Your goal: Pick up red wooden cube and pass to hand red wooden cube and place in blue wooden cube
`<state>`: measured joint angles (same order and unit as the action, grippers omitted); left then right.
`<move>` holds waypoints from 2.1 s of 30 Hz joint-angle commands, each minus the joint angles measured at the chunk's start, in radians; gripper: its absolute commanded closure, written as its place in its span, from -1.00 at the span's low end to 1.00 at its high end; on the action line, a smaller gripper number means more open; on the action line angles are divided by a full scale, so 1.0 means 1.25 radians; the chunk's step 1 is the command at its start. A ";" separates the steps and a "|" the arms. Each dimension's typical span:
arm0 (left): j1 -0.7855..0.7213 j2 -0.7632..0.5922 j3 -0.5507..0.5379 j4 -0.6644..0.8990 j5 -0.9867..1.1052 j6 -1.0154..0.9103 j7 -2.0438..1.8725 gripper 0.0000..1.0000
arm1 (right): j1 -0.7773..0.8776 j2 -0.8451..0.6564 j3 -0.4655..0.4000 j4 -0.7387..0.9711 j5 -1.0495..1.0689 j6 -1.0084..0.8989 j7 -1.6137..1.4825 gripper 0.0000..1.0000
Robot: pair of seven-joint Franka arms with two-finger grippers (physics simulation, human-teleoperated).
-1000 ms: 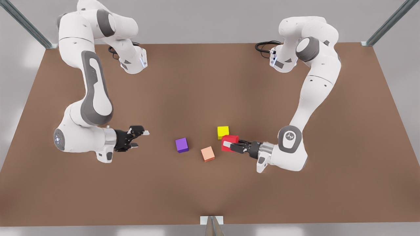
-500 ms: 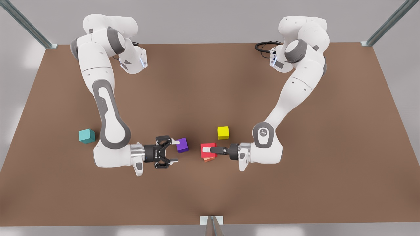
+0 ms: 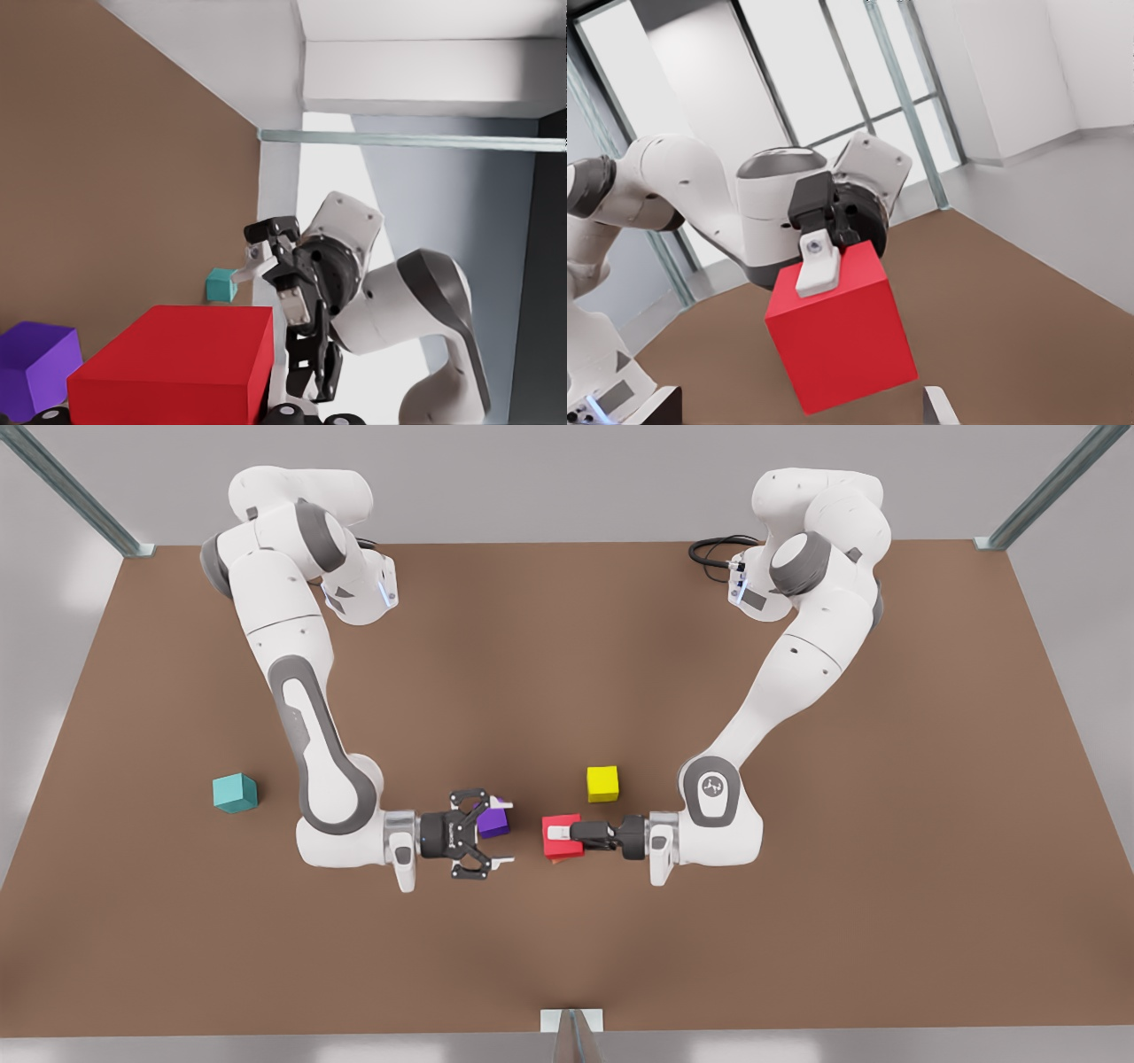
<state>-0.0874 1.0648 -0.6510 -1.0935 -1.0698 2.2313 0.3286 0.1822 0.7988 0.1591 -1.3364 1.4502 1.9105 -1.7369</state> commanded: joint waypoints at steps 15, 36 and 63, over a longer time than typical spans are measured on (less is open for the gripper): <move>-0.004 0.002 -0.001 0.000 -0.017 0.002 0.146 -0.27 | 0.030 0.022 0.022 0.000 0.130 0.074 -0.551 -1.00; -0.006 0.004 -0.002 0.000 -0.028 0.005 0.147 -0.27 | 0.030 0.027 0.037 -0.011 0.134 0.061 -0.545 -1.00; -0.029 0.008 -0.002 0.001 -0.029 0.032 0.148 -0.27 | 0.070 0.073 0.037 0.035 0.147 0.085 -0.527 -1.00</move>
<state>-0.1214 1.0768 -0.6528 -1.0929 -1.0960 2.2580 0.4791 0.2685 0.8914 0.2052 -1.2943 1.6317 2.0081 -2.3858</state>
